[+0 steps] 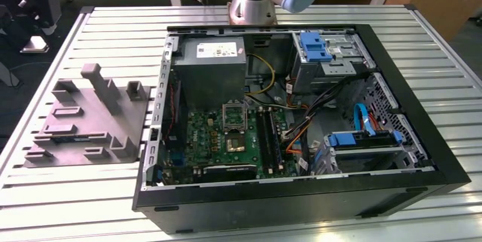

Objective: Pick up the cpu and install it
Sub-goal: 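Pick up the cpu and move it towards the insertion slot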

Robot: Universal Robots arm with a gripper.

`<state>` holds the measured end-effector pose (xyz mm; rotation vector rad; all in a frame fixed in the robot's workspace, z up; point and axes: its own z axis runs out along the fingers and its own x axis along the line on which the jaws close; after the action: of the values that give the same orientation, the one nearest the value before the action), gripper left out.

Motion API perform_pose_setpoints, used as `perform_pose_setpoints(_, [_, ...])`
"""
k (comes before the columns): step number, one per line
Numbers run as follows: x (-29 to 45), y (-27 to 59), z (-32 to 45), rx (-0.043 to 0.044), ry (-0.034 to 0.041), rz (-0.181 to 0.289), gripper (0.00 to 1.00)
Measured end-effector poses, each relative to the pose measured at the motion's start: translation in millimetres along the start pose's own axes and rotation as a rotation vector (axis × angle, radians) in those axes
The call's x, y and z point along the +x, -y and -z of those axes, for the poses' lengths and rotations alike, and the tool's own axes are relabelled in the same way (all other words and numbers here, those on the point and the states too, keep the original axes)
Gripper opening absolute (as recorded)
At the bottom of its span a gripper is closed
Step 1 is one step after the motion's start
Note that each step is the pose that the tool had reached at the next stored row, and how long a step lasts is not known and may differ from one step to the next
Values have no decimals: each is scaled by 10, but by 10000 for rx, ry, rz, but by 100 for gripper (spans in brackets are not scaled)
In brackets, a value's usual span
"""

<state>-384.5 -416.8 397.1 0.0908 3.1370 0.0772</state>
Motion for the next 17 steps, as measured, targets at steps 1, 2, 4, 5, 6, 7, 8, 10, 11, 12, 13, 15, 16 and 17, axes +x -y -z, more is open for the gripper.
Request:
perform_pose_setpoints(1, [0, 0, 0, 0, 1, 0, 47])
perform_pose_setpoints(2, [-1, 0, 0, 0, 0, 0, 47])
perform_pose_setpoints(4, [-6, 0, 0, 0, 0, 1, 47])
perform_pose_setpoints(5, [-10, -1, 0, 0, 0, 1, 47])
perform_pose_setpoints(6, [-14, -1, 1, 1, -2, 1, 47])
perform_pose_setpoints(7, [-19, -1, 0, -1, 1, 1, 47])
perform_pose_setpoints(8, [-26, -2, 0, 0, 0, 0, 47])
perform_pose_setpoints(10, [-55, -3, 0, 0, 0, 0, 47])
perform_pose_setpoints(11, [-76, -4, 0, 0, 0, 0, 47])
perform_pose_setpoints(12, [-102, -6, 0, 0, -1, 0, 47])
perform_pose_setpoints(13, [-133, -8, -1, -1, -1, 0, 47])
perform_pose_setpoints(15, [-200, -11, 0, 1, -7, 0, 47])
perform_pose_setpoints(16, [-236, -12, 0, 2, -10, 0, 47])
perform_pose_setpoints(17, [-267, -12, -1, 1, -12, 0, 47])
